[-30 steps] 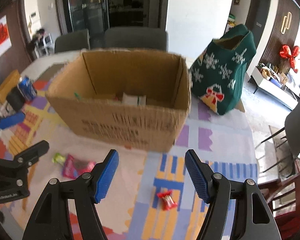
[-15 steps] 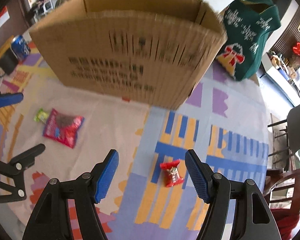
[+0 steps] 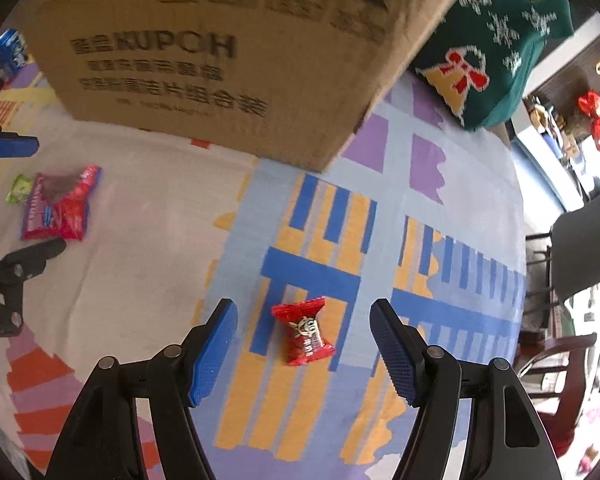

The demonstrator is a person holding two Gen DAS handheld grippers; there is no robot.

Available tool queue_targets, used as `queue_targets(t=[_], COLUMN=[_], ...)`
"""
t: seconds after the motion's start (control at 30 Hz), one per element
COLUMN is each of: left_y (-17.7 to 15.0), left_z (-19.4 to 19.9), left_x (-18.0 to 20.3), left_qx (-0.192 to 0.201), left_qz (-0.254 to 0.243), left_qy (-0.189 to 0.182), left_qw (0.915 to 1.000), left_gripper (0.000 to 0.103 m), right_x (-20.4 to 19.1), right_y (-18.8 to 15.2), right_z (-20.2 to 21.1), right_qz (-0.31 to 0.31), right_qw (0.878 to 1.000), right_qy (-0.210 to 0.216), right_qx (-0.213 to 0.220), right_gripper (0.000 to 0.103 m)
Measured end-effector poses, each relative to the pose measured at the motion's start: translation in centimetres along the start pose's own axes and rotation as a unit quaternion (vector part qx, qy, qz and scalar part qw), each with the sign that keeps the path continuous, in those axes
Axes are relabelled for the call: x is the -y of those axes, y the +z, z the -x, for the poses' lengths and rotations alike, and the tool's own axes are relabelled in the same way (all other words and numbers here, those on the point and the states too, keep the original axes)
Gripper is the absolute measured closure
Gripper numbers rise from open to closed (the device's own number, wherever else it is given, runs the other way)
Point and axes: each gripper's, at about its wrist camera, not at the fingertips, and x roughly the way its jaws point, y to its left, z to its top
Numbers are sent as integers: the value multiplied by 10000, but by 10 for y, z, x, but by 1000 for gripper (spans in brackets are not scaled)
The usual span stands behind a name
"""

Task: Organize snacks
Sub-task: 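Grasp the pink snack bag with the left tool while the right tool grasps the red candy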

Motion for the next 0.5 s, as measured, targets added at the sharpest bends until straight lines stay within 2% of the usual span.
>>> queue_targets(t=[0.13, 0.17, 0.2, 0.3, 0.37, 0.47, 0.5], left_y=[3, 3, 3, -1, -3, -7, -8], left_z=[-2, -2, -2, 0, 2, 6, 6], left_x=[-4, -5, -5, -4, -2, 2, 2], left_qx=[30, 32, 20, -34, -72, -90, -91], left_qz=[160, 198, 251, 403, 496, 647, 705], left_qy=[-191, -262, -358, -492, -576, -762, -842], left_qw=[9997, 9995, 9990, 9980, 9971, 9950, 9939], left_gripper=[23, 29, 37, 50, 56, 59, 59], right_x=[8, 10, 12, 19, 23, 27, 26], right_y=[2, 2, 3, 2, 2, 0, -1], right_z=[-9, -11, -13, -19, -23, -26, -25], right_qz=[-88, -119, -168, -288, -310, -322, -334], right_qw=[10000, 9999, 9998, 9993, 9989, 9983, 9978], right_qy=[20, 59, 101, 248, 346, 493, 571], right_qx=[-3, -6, -9, -40, -31, -11, -7], right_gripper=[34, 35, 39, 54, 57, 73, 74])
